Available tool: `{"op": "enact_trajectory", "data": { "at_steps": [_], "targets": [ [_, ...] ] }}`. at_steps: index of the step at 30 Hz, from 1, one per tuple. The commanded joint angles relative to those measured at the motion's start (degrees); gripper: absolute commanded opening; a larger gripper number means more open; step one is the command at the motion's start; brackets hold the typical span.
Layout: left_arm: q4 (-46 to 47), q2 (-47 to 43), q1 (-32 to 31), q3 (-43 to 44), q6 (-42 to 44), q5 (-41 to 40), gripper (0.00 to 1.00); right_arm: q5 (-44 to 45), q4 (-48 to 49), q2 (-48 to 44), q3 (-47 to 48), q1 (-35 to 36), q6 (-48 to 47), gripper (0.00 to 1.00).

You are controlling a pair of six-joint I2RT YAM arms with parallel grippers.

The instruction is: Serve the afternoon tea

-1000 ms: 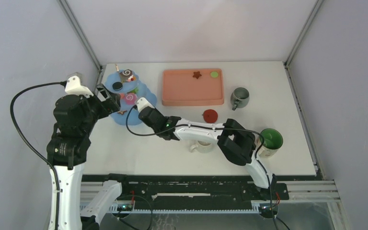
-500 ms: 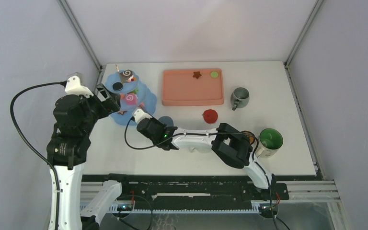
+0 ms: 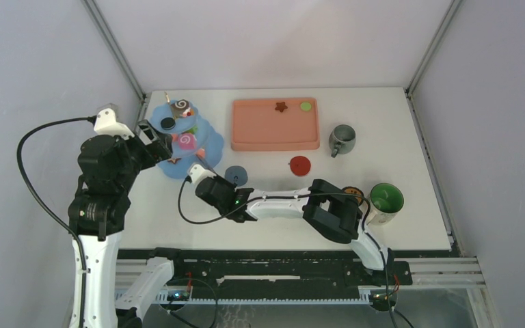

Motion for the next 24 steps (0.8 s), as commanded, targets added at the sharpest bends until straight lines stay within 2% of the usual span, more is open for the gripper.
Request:
{"op": "enact_trajectory", "data": {
  "at_steps": [1,11,24],
  "targets": [
    [2.04,-0.55,0.58,-1.0,-0.65,0.7,0.86,-2.72,0.61,-3.94,0.02,1.24,-0.69,0.18],
    [1.86,-0.88,0.81,-1.02,-0.49,0.53,0.86,-5.16,-0.21,-3.92,1.04,1.8,-0.58,0.21],
    [1.9,-1.26,0.96,-1.46,-0.43,0.59,0.86,-5.55,-0.21,-3.82,2.62,2.47,-0.74,0.3]
  ]
}}
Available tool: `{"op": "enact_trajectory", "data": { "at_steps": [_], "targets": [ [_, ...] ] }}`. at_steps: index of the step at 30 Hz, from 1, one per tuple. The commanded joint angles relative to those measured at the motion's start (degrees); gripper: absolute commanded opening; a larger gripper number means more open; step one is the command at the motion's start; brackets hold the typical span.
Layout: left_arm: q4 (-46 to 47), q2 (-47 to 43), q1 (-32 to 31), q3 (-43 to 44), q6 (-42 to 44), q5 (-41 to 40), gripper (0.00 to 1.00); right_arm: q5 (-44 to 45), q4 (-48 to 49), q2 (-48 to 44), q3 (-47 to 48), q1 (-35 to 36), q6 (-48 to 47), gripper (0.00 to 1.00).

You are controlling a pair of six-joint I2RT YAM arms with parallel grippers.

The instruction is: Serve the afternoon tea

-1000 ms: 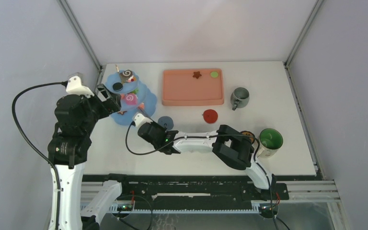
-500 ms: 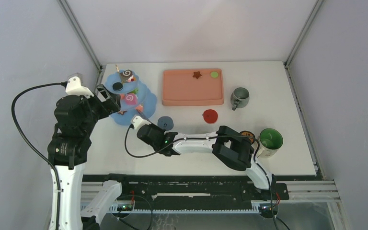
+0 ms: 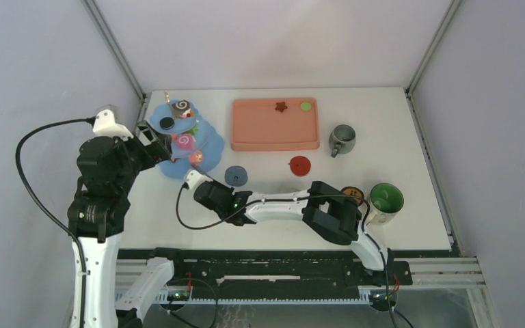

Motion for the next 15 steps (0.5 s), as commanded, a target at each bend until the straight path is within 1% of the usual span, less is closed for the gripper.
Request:
{"op": "enact_trajectory", "data": {
  "at_steps": [1,10,15],
  "targets": [
    [1.87,-0.72,0.8,-1.4,-0.43,0.61,0.86,-1.96,0.65,-3.78,2.81,1.23,-0.5,0.3],
    [1.94,-0.68,0.9,-1.29,-0.51,0.86,0.86,-2.05,0.54,-4.83,2.8,1.14,0.37,0.31],
    [2.12,-0.53,0.91,-1.2,-0.56,1.03,0.86,-2.83,0.37,-7.43,1.44,0.63,2.13,0.31]
  ]
}}
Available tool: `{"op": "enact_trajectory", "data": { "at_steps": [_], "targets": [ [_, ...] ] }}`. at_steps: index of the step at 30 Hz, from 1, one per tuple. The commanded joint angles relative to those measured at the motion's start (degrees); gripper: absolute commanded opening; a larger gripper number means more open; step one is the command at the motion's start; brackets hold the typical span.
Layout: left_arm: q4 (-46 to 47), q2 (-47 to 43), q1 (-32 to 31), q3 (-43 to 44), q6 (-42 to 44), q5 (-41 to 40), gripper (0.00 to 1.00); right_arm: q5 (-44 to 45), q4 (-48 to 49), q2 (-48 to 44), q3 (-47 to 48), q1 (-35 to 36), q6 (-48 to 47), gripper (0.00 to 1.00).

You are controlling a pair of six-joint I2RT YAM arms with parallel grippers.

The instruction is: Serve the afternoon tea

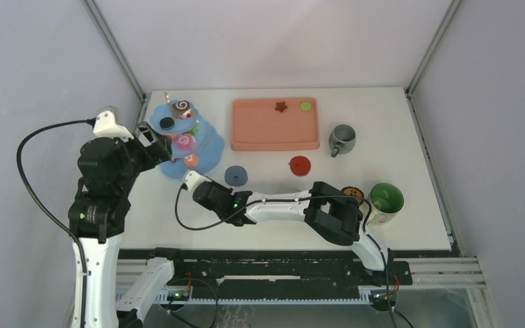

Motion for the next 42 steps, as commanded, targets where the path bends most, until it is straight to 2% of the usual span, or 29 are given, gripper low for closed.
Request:
{"op": "enact_trajectory", "data": {
  "at_steps": [1,7,19,28,35,39,42],
  "targets": [
    [2.18,-0.05,0.61,-0.45,-0.65,1.14,0.86,-1.39,1.55,-8.15,0.49,-0.1,2.41,0.31],
    [2.46,0.36,0.68,-0.44,-0.69,1.4,0.86,-3.94,2.52,-17.8,-5.4,-2.46,7.62,0.3],
    [3.5,1.27,0.68,-0.13,-1.21,2.35,0.86,-6.55,-3.74,-31.4,-19.09,-9.98,15.62,0.29],
    [3.7,1.61,0.69,0.33,-1.5,2.34,0.86,-8.62,-7.73,-39.04,-22.71,-22.15,20.49,0.29],
    [3.96,1.8,0.74,0.18,-1.86,2.41,0.86,-13.68,-10.42,-38.96,-21.06,-35.11,25.64,0.31],
    [3.97,1.64,0.68,0.36,-2.01,2.2,0.86,-14.55,-13.93,-34.55,-16.04,-39.46,26.78,0.31],
    [3.88,1.76,0.69,0.52,-2.15,2.17,0.86,-14.3,-15.71,-31.23,-12.46,-41.34,26.48,0.36]
  ]
}}
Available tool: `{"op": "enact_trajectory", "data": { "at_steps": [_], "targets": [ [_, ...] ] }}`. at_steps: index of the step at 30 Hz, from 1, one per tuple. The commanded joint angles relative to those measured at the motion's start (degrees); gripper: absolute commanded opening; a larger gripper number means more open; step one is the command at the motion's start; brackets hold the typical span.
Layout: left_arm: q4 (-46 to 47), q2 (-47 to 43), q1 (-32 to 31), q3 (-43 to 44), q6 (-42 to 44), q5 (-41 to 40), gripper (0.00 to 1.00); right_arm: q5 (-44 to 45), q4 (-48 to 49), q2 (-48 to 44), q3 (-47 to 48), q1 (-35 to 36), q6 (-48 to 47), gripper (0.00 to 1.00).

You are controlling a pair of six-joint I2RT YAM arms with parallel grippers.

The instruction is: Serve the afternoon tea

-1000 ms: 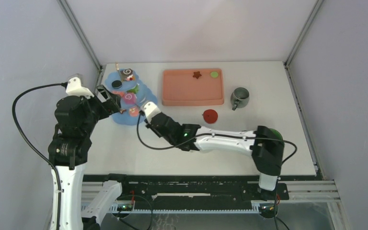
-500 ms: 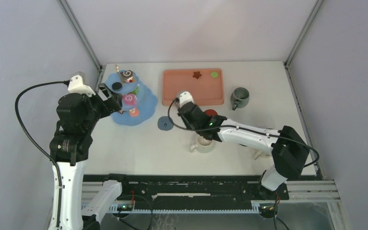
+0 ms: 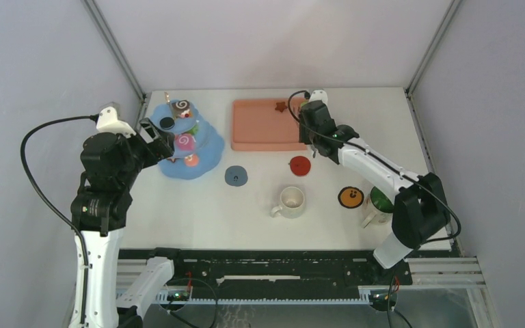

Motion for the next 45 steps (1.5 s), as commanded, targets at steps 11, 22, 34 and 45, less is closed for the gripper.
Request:
{"op": "enact_trajectory", "data": {
  "at_steps": [11,22,34,45],
  "targets": [
    [2.37,-0.16,0.57,0.53,-1.31,0.52,0.86,3.35,-6.45,14.71,17.29,-3.6,5.23,0.38],
    [2.02,0.2,0.61,0.62,-1.01,-0.3,0.86,6.81,-7.22,21.05,21.64,-5.26,6.57,0.4],
    [2.69,1.45,0.58,0.49,-0.83,-0.55,0.86,3.73,-7.16,25.52,26.26,-7.52,6.92,0.45],
    [2.9,2.22,0.57,0.54,-0.81,-0.68,0.86,2.32,-7.92,28.83,30.75,-8.42,6.39,0.48]
  ]
}}
